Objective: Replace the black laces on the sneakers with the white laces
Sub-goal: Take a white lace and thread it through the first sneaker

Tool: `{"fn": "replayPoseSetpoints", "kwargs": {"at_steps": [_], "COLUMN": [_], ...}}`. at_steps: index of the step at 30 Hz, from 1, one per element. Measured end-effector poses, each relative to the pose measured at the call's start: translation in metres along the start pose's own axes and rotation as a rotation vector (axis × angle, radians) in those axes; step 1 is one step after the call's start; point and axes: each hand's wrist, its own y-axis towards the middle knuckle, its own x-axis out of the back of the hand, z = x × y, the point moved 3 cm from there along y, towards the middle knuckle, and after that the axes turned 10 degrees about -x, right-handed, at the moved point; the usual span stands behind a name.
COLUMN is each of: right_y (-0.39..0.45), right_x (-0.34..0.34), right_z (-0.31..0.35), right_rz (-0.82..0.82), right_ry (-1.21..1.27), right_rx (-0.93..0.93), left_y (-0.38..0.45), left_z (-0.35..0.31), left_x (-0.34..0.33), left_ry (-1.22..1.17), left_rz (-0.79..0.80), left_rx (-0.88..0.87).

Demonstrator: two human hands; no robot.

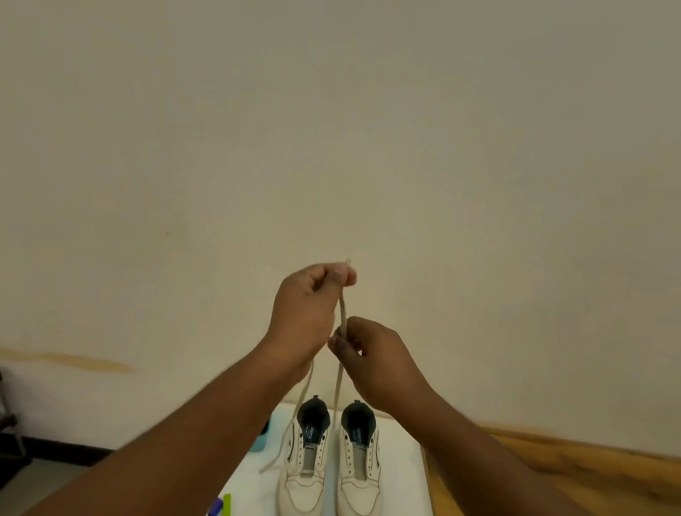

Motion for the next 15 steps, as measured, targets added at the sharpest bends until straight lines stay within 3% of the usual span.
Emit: {"fn": "replayPoseSetpoints", "kwargs": {"at_steps": [4, 12, 15], "right_y": [0.0, -0.042, -0.051], "right_x": [-0.035, -0.172, -0.208], "right_z": [-0.055, -0.179, -0.209], "right_rz": [0.07, 0.292, 0.304], "right_ry": [-0.04, 0.029, 0.056], "right_rx": [-0.16, -0.602, -0.724], "left_y": [0.007, 0.005, 0.008], "left_z": [-0.015, -0.02, -0.017], "left_x": [-0.008, -0.023, -0.025], "left_ry": [0.026, -0.032, -0.045], "left_rz": [0.039, 0.109, 0.111], "left_rx": [-0.032, 0.011, 0.017]}}
